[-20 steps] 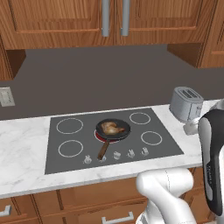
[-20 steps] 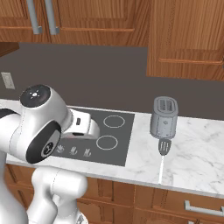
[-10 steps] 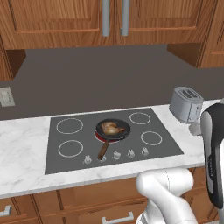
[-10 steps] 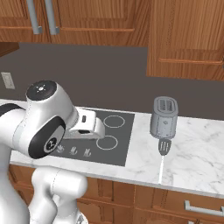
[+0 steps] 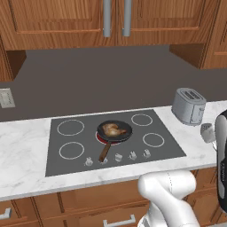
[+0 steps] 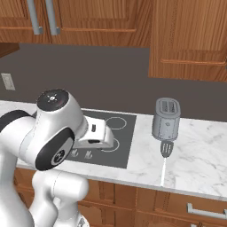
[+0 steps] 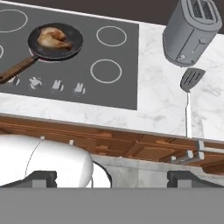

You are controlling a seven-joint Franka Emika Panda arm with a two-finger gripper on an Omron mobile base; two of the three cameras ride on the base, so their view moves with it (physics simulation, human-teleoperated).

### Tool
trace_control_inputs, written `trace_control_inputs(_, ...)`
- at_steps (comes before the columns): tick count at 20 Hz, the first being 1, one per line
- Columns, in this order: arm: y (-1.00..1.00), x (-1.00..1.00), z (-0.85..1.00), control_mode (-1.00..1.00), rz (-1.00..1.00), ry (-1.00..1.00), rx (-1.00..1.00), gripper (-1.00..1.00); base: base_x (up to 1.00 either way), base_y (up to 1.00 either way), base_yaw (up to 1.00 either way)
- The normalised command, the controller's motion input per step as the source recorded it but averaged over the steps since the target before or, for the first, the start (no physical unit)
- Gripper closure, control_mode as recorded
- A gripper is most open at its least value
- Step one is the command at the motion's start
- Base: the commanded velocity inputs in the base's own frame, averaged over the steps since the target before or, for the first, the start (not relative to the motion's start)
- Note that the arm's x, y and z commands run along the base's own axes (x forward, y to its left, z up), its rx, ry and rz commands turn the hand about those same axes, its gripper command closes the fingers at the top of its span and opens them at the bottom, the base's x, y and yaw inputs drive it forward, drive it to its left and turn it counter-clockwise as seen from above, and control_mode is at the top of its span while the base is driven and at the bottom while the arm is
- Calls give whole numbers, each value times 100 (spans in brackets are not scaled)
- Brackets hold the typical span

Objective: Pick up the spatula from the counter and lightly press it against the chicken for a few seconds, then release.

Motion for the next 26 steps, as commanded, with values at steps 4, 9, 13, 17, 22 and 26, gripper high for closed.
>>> trace_control_inputs(4,-18,-1,-15,-100,0,0,0,-100,0,0,0)
trace_control_inputs(9,-29,0,-6,-100,-6,0,2,-100,0,0,0)
trace_control_inputs(13,-35,0,-3,-100,-16,0,6,-100,0,0,0)
trace_control_inputs(17,-27,0,-1,-100,-17,0,6,-100,0,0,0)
trace_control_inputs(22,-15,0,-1,-100,-18,0,6,-100,0,0,0)
trace_control_inputs(26,-2,1,-6,-100,-5,0,1,-100,0,0,0)
